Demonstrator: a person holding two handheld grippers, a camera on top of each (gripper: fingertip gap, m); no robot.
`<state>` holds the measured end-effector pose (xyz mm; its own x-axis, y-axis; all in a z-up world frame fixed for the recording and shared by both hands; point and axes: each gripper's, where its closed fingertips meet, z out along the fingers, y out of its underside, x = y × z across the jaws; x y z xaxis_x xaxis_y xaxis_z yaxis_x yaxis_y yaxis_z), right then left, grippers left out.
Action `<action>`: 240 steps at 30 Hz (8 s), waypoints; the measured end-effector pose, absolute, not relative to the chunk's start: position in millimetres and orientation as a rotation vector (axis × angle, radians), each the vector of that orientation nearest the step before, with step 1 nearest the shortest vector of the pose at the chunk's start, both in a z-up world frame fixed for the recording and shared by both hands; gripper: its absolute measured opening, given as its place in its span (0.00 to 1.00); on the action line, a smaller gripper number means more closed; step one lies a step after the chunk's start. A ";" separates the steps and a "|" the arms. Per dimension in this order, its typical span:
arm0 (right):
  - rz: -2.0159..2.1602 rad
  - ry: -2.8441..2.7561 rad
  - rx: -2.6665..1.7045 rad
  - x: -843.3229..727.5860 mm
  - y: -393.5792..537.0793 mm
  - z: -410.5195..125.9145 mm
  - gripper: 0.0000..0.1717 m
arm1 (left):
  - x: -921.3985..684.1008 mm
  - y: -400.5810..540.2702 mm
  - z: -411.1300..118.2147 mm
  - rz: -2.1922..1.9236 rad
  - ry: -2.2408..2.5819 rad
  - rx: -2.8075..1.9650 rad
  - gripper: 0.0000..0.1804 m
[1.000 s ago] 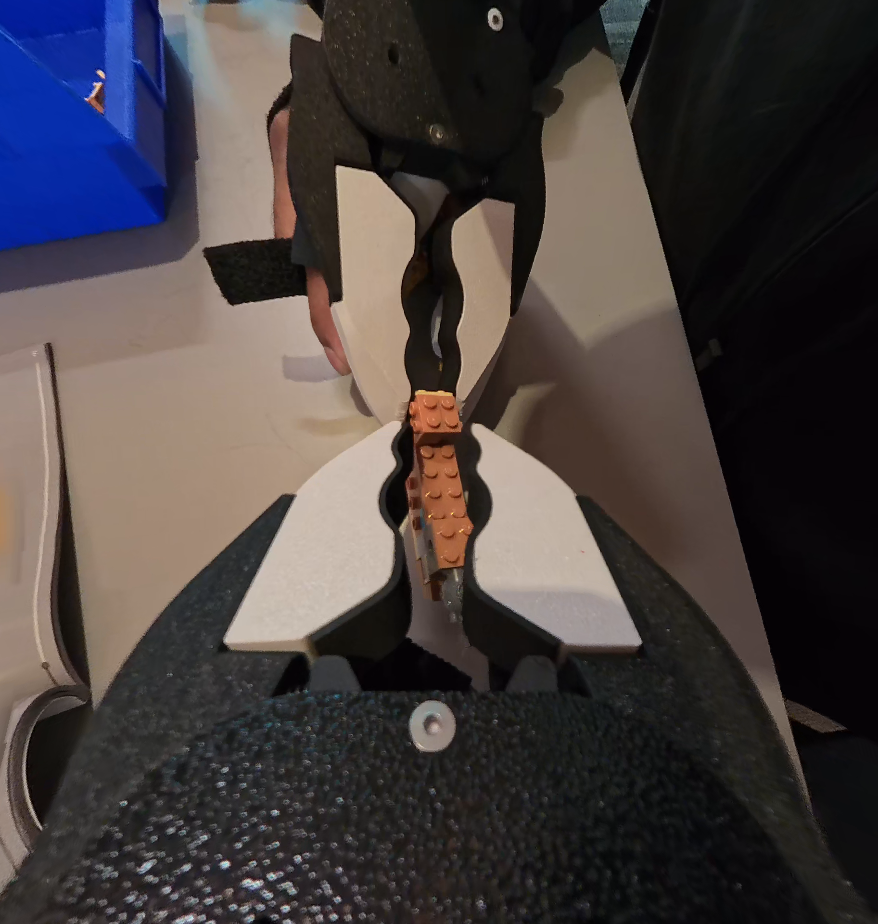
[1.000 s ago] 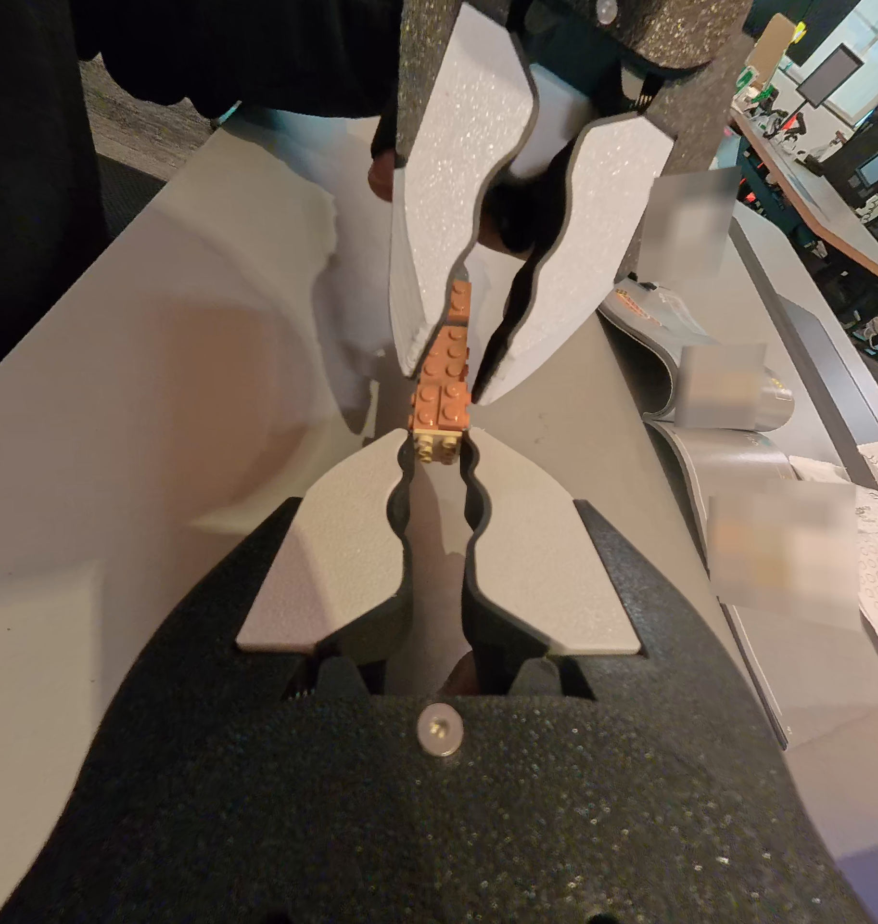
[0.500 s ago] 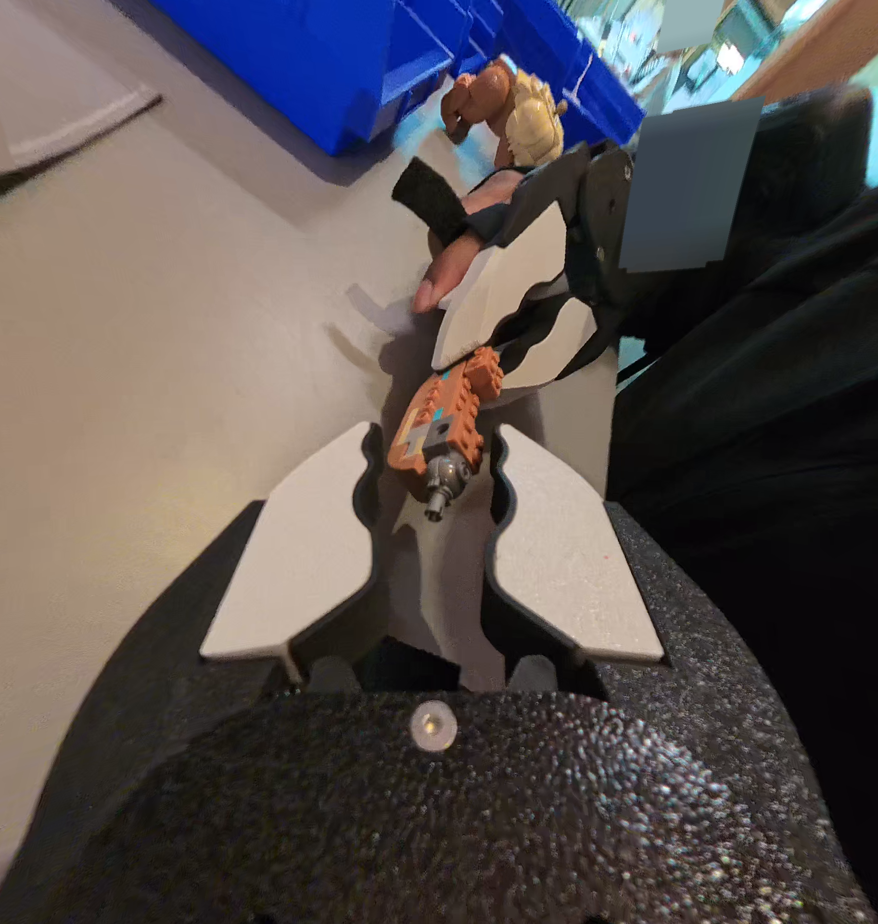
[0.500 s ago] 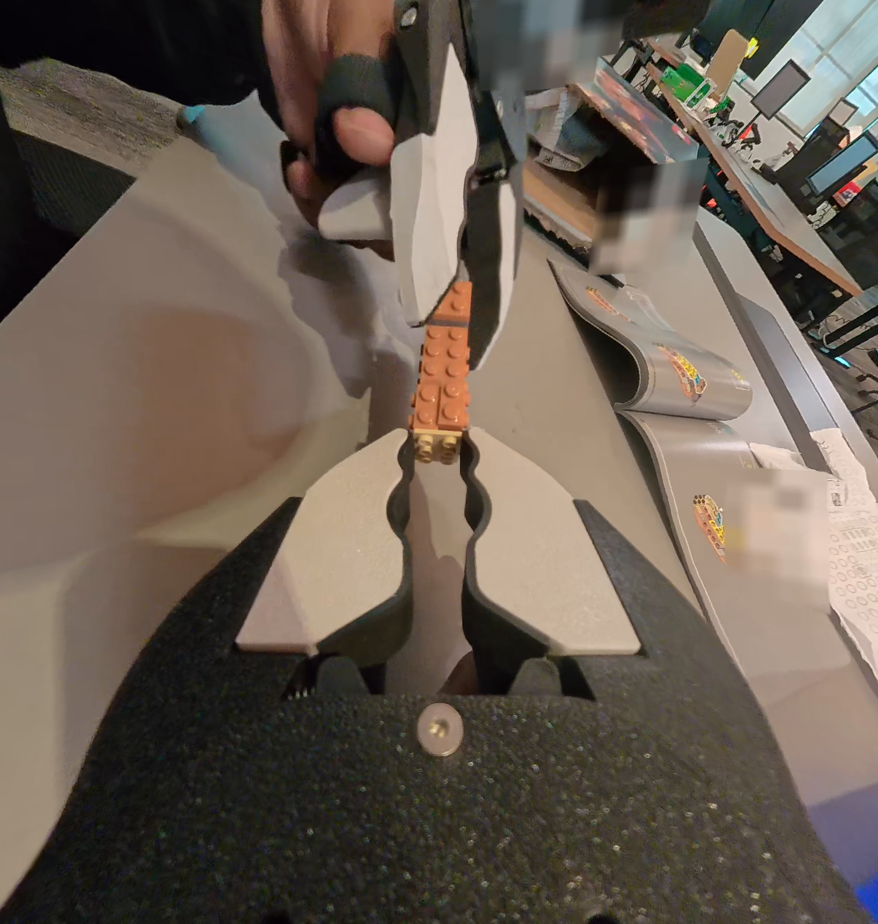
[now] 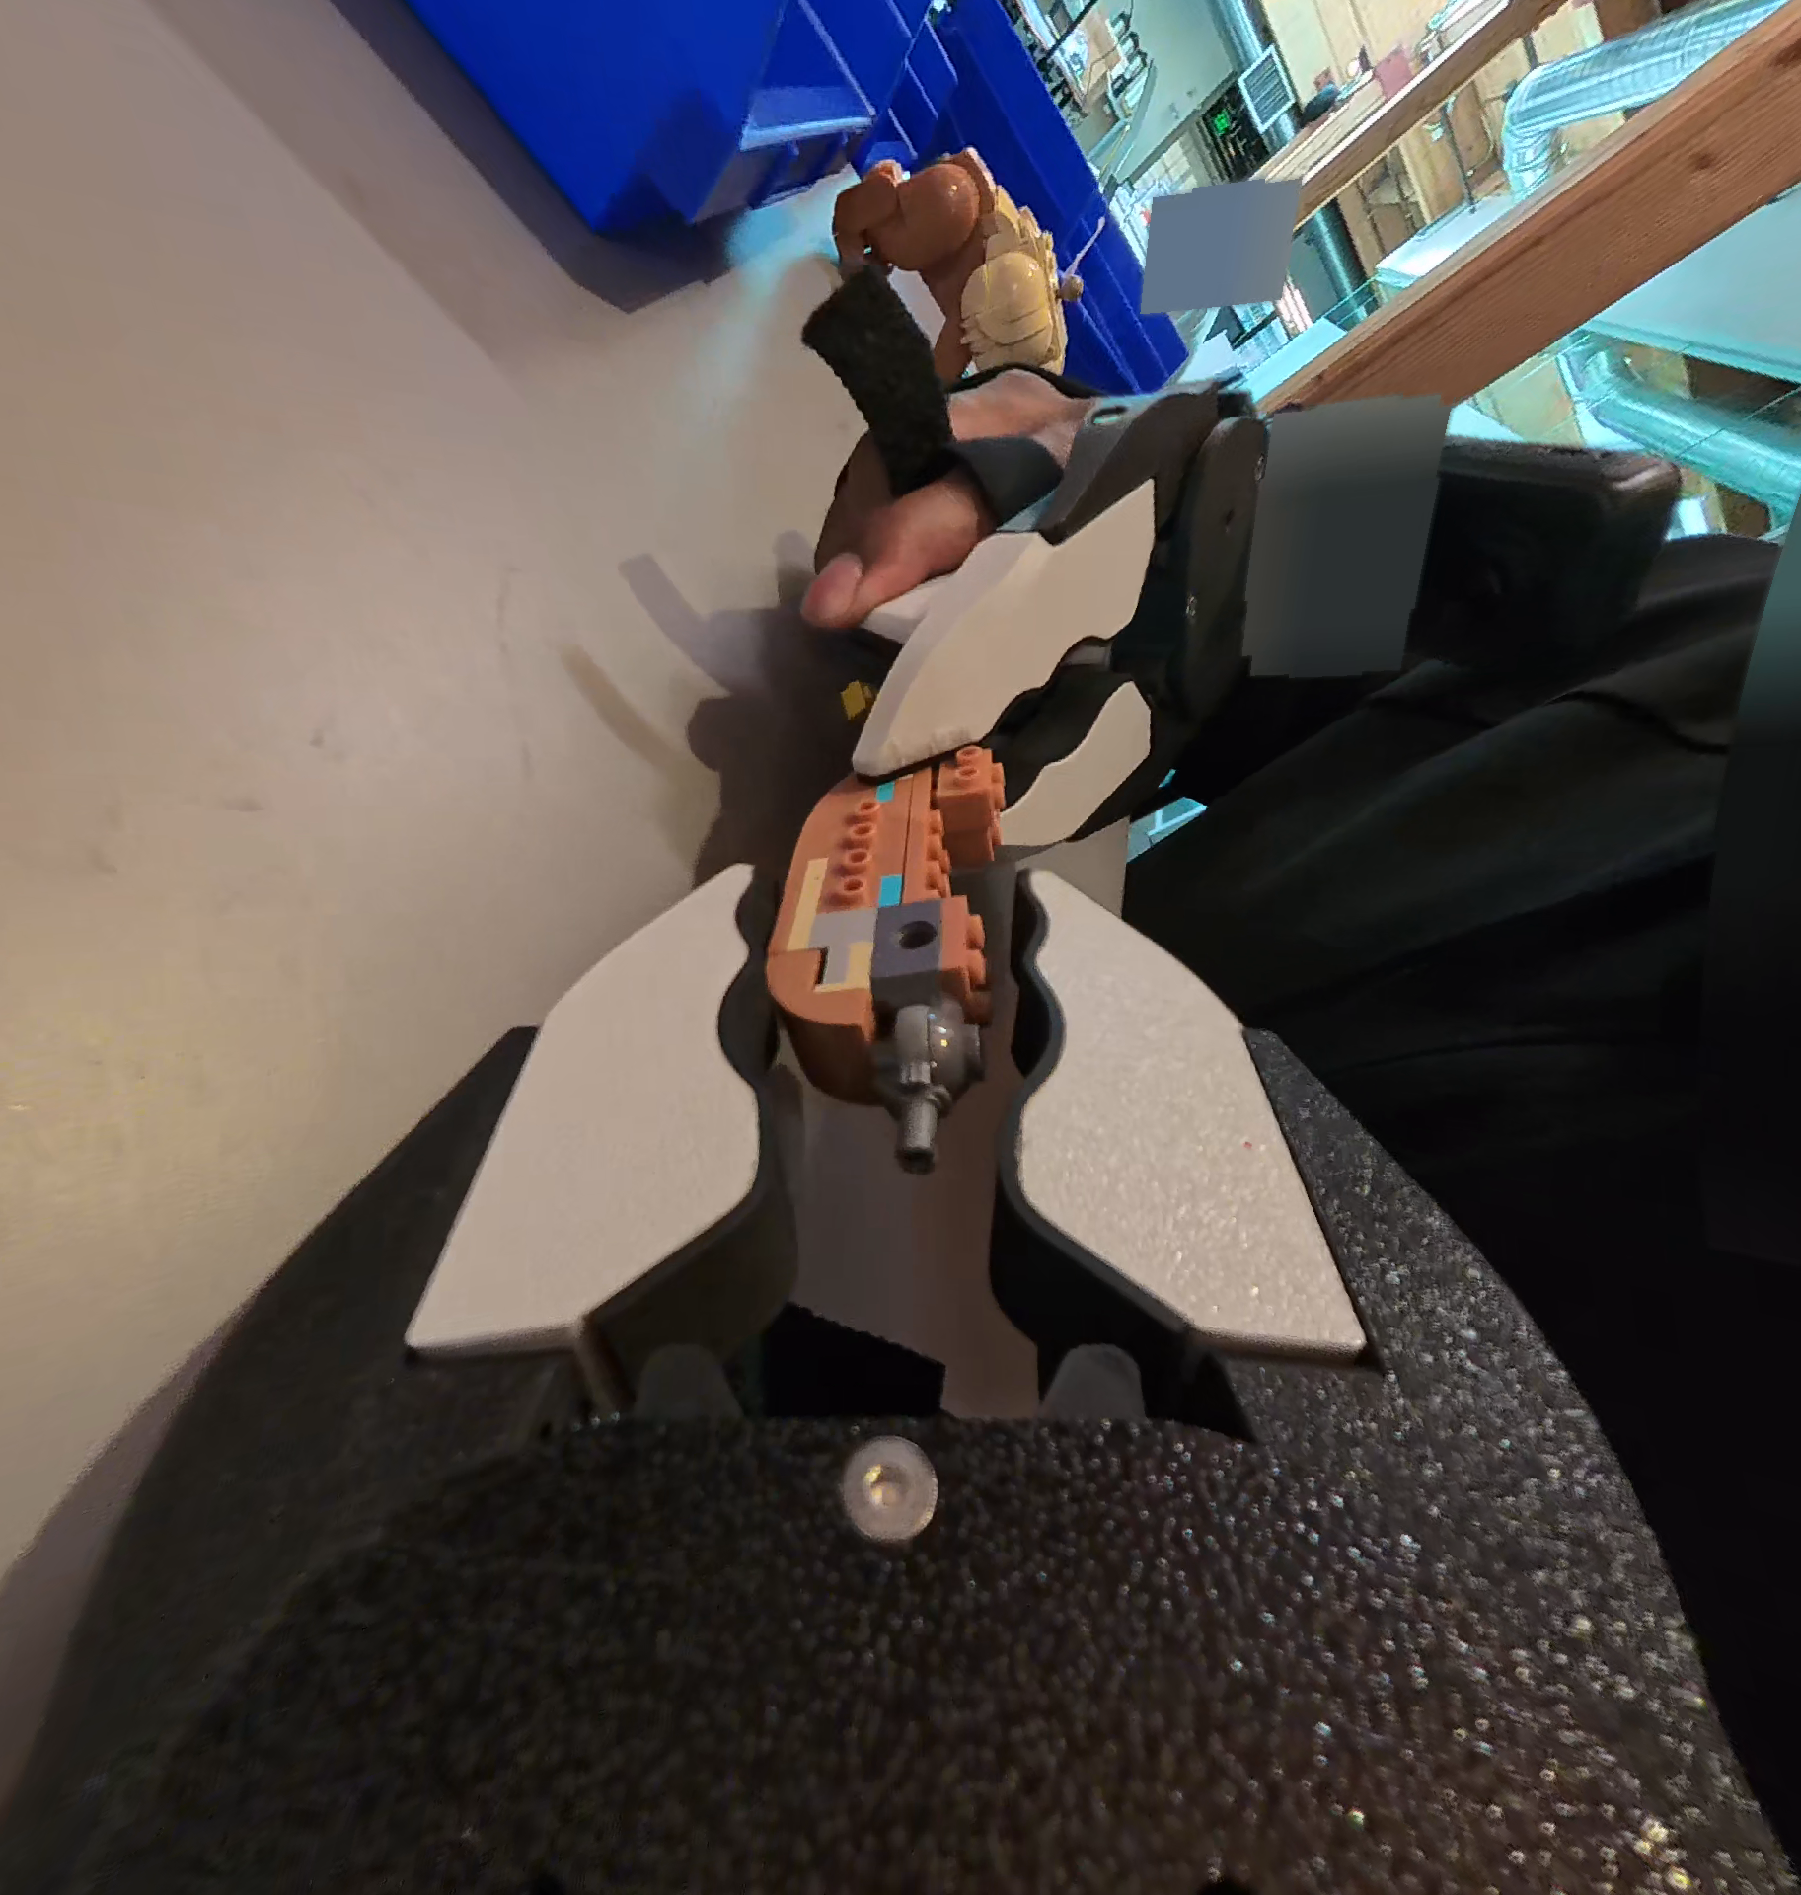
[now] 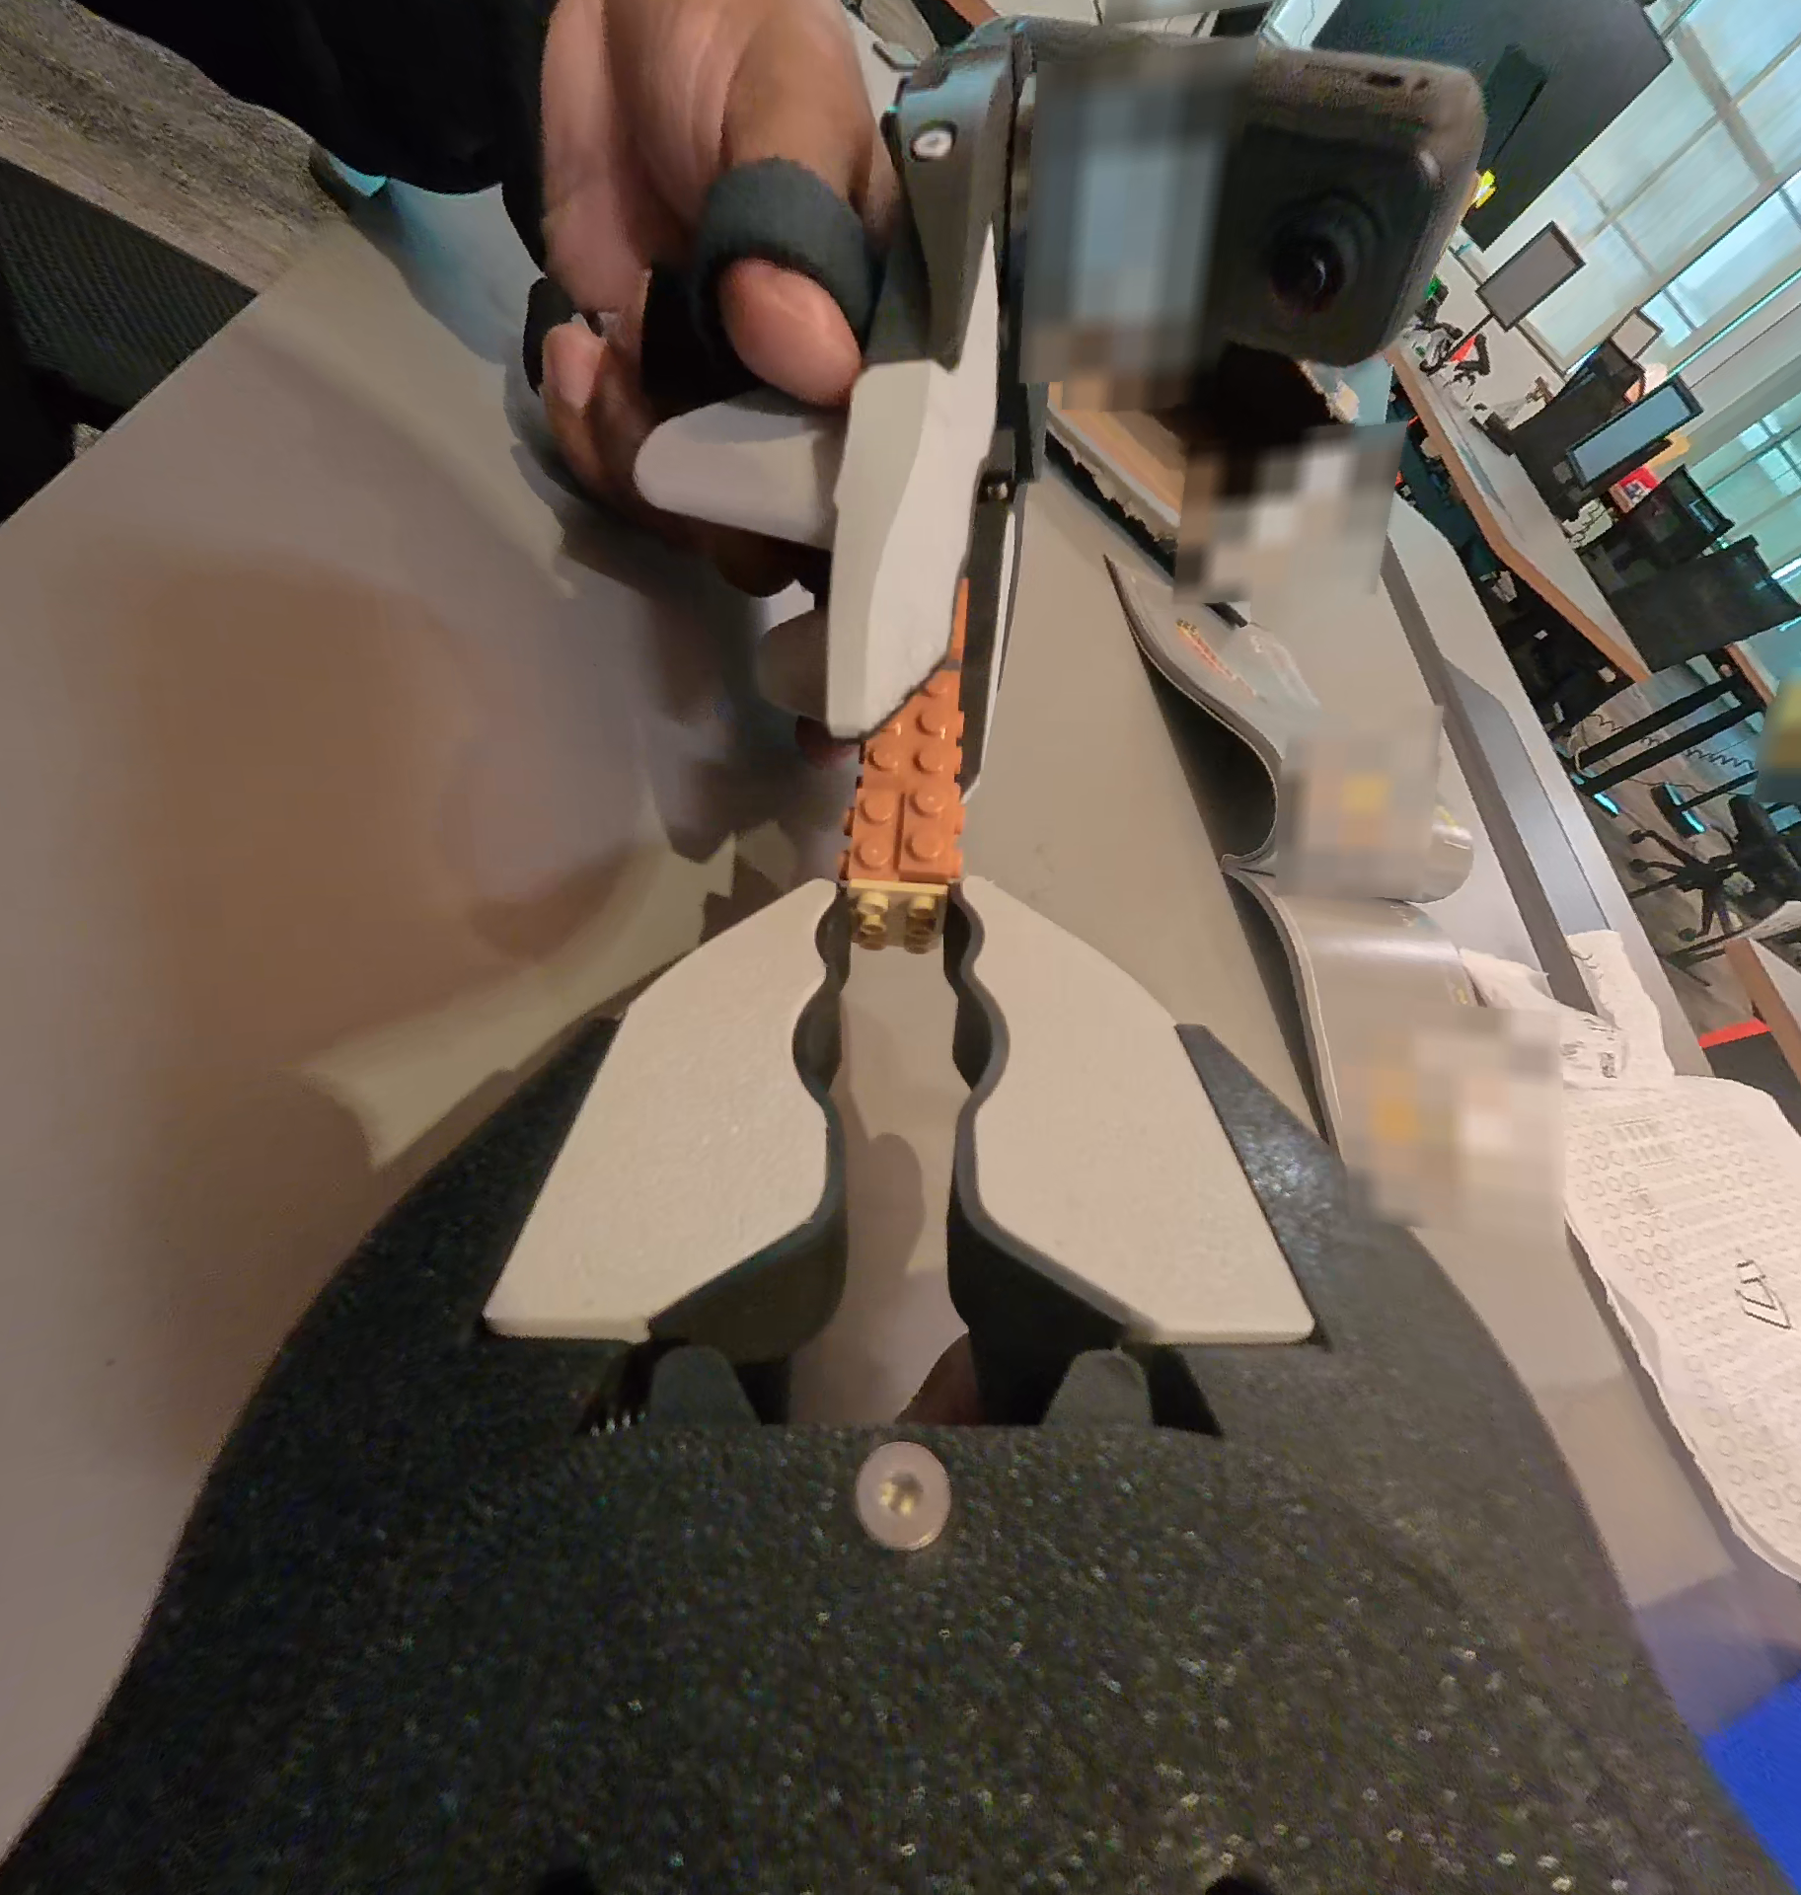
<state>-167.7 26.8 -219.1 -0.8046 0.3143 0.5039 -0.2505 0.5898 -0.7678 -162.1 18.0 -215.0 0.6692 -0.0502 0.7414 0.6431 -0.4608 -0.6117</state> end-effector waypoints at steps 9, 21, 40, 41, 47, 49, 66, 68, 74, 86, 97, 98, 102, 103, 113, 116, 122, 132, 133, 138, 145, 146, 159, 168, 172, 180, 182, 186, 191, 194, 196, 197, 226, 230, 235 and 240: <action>1.267 -2.239 -0.138 -166.5 27.4 -212.6 0.10 | -163.0 21.0 -207.3 -0.915 -0.591 -1.751 0.20; 1.769 -2.555 -0.952 -142.5 36.5 -196.4 0.26 | -160.7 22.9 -202.4 -0.782 -0.648 -1.685 0.20; 2.058 -2.485 -1.284 -142.7 28.6 -192.7 0.19 | -141.5 24.2 -197.8 -0.692 -0.529 -1.718 0.20; 2.058 -2.483 -1.279 -142.4 28.4 -192.3 0.19 | -141.5 24.1 -197.6 -0.686 -0.524 -1.719 0.20; 2.017 -2.486 -1.187 -141.3 27.9 -192.4 0.18 | -140.9 23.4 -197.5 -0.629 -0.485 -1.740 0.20; 2.010 -2.494 -1.158 -140.2 28.0 -192.3 0.18 | -140.1 23.4 -197.1 -0.617 -0.469 -1.744 0.20; 1.915 -2.512 -0.958 -133.4 26.7 -192.9 0.18 | -137.5 22.2 -192.2 -0.563 -0.390 -1.742 0.20; 1.891 -2.509 -0.935 -133.5 26.6 -193.1 0.18 | -137.6 22.0 -191.9 -0.552 -0.383 -1.744 0.20; 1.865 -2.489 -0.872 -133.5 26.3 -191.8 0.17 | -137.8 21.5 -189.8 -0.531 -0.355 -1.741 0.20; 1.860 -2.477 -0.809 -131.5 24.6 -188.5 0.17 | -137.4 19.3 -183.8 -0.535 -0.320 -1.709 0.20; 1.964 -2.416 -0.889 -134.4 21.8 -182.7 0.26 | -139.9 18.4 -176.3 -0.513 -0.316 -1.653 0.20; 1.979 -2.409 -0.894 -134.7 21.7 -181.5 0.26 | -139.2 18.4 -176.1 -0.510 -0.309 -1.654 0.20; 2.025 -2.393 -0.894 -133.0 19.8 -178.9 0.19 | -138.0 18.8 -175.0 -0.488 -0.294 -1.652 0.20; 2.033 -2.386 -0.893 -132.7 19.4 -178.5 0.19 | -138.3 18.7 -174.8 -0.482 -0.295 -1.651 0.20; 1.969 -2.360 -0.797 -131.7 17.9 -179.4 0.18 | -136.9 18.0 -172.0 -0.450 -0.278 -1.637 0.20; 1.970 -2.361 -0.786 -131.3 18.3 -179.1 0.18 | -136.3 18.2 -171.8 -0.458 -0.275 -1.636 0.20; 1.991 -2.353 -0.738 -129.9 18.9 -175.0 0.18 | -133.7 17.8 -168.0 -0.505 -0.253 -1.610 0.20; 1.975 -2.338 -0.725 -130.6 19.6 -174.2 0.18 | -134.6 19.5 -166.1 -0.498 -0.249 -1.597 0.20; 1.976 -2.333 -0.728 -130.8 19.5 -174.2 0.19 | -135.0 19.6 -166.4 -0.502 -0.254 -1.597 0.20; 1.968 -2.326 -0.745 -131.9 19.6 -174.6 0.21 | -135.8 20.1 -167.1 -0.517 -0.264 -1.599 0.20; 1.993 -2.344 -0.757 -129.8 18.5 -175.5 0.19 | -135.4 19.7 -166.1 -0.516 -0.260 -1.594 0.20; 2.001 -2.344 -0.759 -129.6 18.4 -175.2 0.19 | -135.4 19.7 -166.0 -0.516 -0.259 -1.593 0.20; 1.983 -2.330 -0.707 -128.3 20.2 -173.6 0.18 | -133.0 21.2 -165.0 -0.499 -0.225 -1.600 0.20; 1.990 -2.237 -0.698 -136.1 28.6 -166.4 0.19 | -142.1 19.7 -165.9 -0.470 -0.237 -1.611 0.25; 1.914 -2.234 -0.658 -138.6 31.3 -170.7 0.18 | -145.8 11.7 -164.6 -0.428 -0.198 -1.615 0.24; 1.915 -2.233 -0.588 -133.1 27.3 -168.3 0.18 | -141.2 6.2 -164.9 -0.337 -0.040 -1.653 0.20; 1.912 -2.232 -0.584 -132.6 26.9 -168.2 0.18 | -141.7 6.6 -164.5 -0.296 -0.012 -1.654 0.18; 1.907 -2.228 -0.575 -131.8 26.6 -167.1 0.18 | -141.5 6.3 -164.4 -0.288 -0.001 -1.653 0.18; 1.908 -2.216 -0.572 -131.7 26.5 -165.4 0.18 | -141.4 6.4 -164.3 -0.264 0.004 -1.652 0.18; 1.928 -2.201 -0.582 -132.1 27.1 -164.0 0.18 | -142.0 7.2 -162.9 -0.261 -0.007 -1.639 0.18; 1.931 -2.198 -0.589 -132.4 27.3 -163.7 0.18 | -142.2 7.4 -162.6 -0.271 -0.013 -1.636 0.18; 1.931 -2.196 -0.594 -132.8 27.6 -164.1 0.18 | -142.7 7.8 -162.9 -0.277 -0.019 -1.638 0.18; 1.930 -2.071 -0.688 -147.9 41.0 -158.5 0.18 | -164.8 1.5 -156.7 0.069 -0.126 -1.590 0.13; 1.925 -2.078 -0.683 -147.4 41.3 -158.5 0.18 | -164.0 2.0 -156.1 0.076 -0.128 -1.584 0.13; 1.938 -2.067 -0.677 -146.8 41.5 -155.6 0.18 | -162.9 2.3 -154.1 0.064 -0.127 -1.567 0.13; 1.928 -2.076 -0.668 -145.9 41.8 -155.7 0.18 | -161.7 2.7 -154.1 0.049 -0.120 -1.569 0.13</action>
<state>-145.9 41.8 -155.7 -0.8695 0.4745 -0.1369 0.1716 0.0304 -0.9847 -161.7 2.7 -154.1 0.9932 0.1074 0.0446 0.0446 0.0026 -0.9990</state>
